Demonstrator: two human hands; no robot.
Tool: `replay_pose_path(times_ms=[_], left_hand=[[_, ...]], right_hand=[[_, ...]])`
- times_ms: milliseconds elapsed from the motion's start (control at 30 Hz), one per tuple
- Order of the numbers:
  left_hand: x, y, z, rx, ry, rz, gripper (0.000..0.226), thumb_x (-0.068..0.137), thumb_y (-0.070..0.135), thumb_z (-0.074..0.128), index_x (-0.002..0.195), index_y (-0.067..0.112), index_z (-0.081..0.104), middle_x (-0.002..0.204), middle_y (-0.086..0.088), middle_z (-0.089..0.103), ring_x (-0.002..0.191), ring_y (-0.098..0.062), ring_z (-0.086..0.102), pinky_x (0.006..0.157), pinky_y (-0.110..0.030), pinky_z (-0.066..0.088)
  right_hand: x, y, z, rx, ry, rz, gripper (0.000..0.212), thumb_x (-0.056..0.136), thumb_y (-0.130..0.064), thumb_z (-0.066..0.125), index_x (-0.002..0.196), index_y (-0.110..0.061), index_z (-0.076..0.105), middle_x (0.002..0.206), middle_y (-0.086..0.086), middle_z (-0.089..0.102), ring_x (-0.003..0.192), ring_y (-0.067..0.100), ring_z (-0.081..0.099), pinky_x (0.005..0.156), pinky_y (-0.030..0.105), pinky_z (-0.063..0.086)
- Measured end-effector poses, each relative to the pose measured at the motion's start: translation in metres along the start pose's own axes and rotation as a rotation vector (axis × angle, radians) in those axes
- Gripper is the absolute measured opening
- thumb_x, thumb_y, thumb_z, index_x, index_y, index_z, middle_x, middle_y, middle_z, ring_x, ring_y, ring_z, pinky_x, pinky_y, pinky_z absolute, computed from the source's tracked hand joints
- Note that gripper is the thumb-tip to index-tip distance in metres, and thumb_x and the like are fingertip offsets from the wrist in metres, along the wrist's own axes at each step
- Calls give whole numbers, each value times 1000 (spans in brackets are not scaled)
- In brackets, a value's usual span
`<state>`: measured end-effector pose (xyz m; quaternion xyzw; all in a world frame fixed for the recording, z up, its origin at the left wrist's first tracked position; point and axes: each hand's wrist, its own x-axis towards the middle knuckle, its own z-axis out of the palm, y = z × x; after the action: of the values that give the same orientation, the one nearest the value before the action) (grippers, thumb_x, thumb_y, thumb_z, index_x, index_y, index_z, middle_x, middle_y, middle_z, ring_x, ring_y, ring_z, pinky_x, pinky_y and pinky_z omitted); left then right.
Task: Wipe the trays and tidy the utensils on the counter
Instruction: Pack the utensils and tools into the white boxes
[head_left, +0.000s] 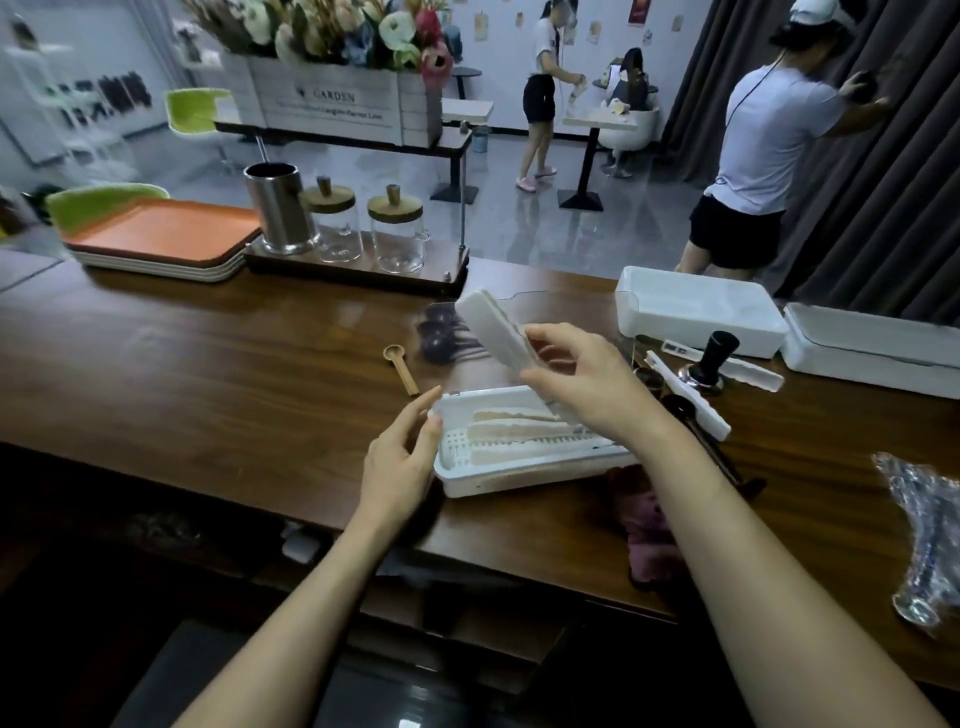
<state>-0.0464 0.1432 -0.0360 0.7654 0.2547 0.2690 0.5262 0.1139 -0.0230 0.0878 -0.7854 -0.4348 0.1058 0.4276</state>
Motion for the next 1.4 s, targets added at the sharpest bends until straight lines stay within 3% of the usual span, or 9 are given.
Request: replay_pose_path(times_ms=[167, 300, 433, 567, 767, 933, 1033, 1200, 1400], left_hand=[[0, 1, 1, 1, 20, -8, 38, 96, 59, 49, 133, 55, 58, 123, 22, 69, 117, -2, 63, 102, -47, 52], [-1, 2, 1, 18, 20, -15, 36, 98, 54, 49, 133, 55, 58, 117, 22, 72, 110, 0, 65, 98, -46, 54], [-1, 3, 1, 43, 24, -12, 35, 97, 53, 48, 131, 57, 58, 114, 22, 73, 107, -2, 66, 96, -46, 55], [-1, 4, 1, 42, 23, -19, 30, 97, 54, 48, 123, 64, 58, 108, 33, 70, 106, 6, 65, 96, -43, 55], [-1, 3, 3, 67, 38, -8, 38, 97, 52, 45, 133, 52, 58, 114, 22, 72, 110, 1, 64, 98, -43, 52], [-1, 3, 4, 61, 48, -11, 37, 97, 54, 45, 131, 54, 59, 112, 27, 70, 109, 3, 63, 99, -43, 52], [-1, 2, 3, 51, 52, -9, 37, 97, 55, 45, 131, 53, 59, 114, 23, 71, 110, 0, 64, 99, -45, 52], [-2, 2, 3, 50, 47, -4, 34, 99, 52, 47, 131, 54, 59, 113, 20, 72, 109, 1, 64, 97, -44, 53], [-1, 0, 3, 46, 45, -10, 34, 100, 49, 49, 132, 52, 59, 117, 21, 72, 111, 2, 64, 100, -43, 53]], right_hand=[[11, 6, 20, 36, -123, 11, 46, 89, -14, 72, 133, -27, 64, 120, -13, 68, 106, -1, 63, 89, 13, 49], [9, 12, 28, -16, -226, -12, 42, 92, -14, 70, 128, -35, 65, 121, -18, 66, 106, -6, 60, 87, 9, 47], [8, 13, 22, -1, -240, 35, 42, 92, -13, 69, 124, -41, 65, 109, -24, 63, 100, -6, 61, 61, 16, 54], [9, 22, 23, -186, -293, 66, 43, 91, -19, 69, 124, -45, 62, 109, -15, 64, 97, 5, 62, 84, 29, 56], [1, 47, 14, -412, -389, 195, 45, 88, -21, 69, 128, -41, 65, 130, -10, 61, 120, 14, 55, 97, 33, 48], [-4, 56, 14, -308, -339, 224, 20, 83, -41, 78, 101, -33, 75, 118, -10, 55, 114, 12, 49, 97, 35, 43], [-6, 53, 18, -302, -348, 189, 19, 84, -41, 75, 102, -35, 73, 117, -11, 53, 115, 11, 45, 98, 36, 41], [-7, 46, 17, -234, -355, 160, 6, 80, -35, 74, 84, -35, 69, 106, -14, 64, 102, 9, 59, 95, 41, 50], [-6, 39, -8, -79, -482, 174, 8, 88, -30, 76, 95, -31, 72, 111, -3, 72, 105, 9, 64, 97, 27, 48]])
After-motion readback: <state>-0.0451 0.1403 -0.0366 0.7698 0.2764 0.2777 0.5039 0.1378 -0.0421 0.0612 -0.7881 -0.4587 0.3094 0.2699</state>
